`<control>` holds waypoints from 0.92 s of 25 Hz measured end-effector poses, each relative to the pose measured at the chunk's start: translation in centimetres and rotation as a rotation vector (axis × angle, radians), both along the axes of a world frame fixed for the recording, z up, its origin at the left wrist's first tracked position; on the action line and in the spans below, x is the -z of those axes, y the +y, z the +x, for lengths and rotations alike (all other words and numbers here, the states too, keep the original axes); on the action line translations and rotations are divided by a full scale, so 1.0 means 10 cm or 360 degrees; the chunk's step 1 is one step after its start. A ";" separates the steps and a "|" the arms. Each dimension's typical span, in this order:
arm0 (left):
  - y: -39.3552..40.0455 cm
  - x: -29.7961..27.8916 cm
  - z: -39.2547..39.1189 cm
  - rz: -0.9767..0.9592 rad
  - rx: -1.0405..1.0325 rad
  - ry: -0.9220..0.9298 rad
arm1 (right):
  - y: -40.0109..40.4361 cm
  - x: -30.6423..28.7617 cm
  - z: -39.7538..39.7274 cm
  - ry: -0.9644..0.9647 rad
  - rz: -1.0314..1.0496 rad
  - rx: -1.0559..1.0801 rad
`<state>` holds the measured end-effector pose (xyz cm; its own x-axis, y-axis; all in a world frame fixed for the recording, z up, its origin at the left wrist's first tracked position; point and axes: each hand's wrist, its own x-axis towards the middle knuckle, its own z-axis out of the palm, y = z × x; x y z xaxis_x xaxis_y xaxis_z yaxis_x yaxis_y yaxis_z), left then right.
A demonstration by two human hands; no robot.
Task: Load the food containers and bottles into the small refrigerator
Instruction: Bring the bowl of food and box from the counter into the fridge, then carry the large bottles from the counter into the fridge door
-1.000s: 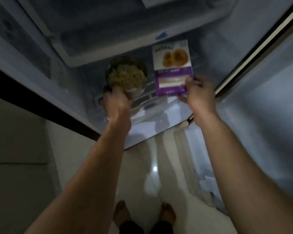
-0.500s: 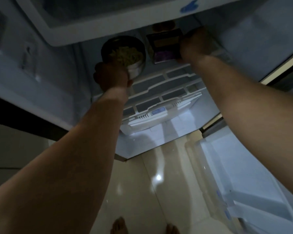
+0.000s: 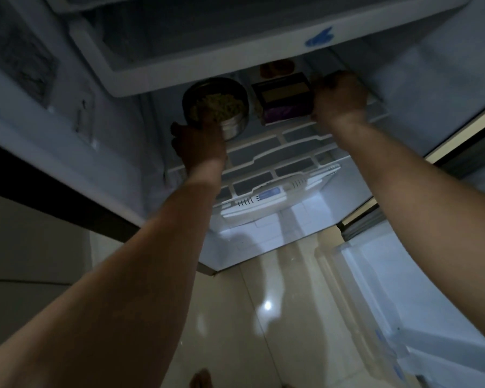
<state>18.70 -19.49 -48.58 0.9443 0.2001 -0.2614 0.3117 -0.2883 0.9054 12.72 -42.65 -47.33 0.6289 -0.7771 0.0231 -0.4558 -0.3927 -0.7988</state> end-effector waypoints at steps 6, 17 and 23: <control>0.68 -0.24 -1.28 0.0260 0.0710 -0.0235 | 0.80 -0.29 -1.16 -0.0035 0.0188 -0.0140; 3.60 -2.42 -3.03 0.0615 0.0693 0.0083 | 3.74 -2.17 -2.22 0.0634 0.0201 -0.1682; 5.46 -3.17 -4.54 0.0531 -0.0274 -0.0036 | 5.89 -3.19 -2.71 0.0446 0.0077 -0.2505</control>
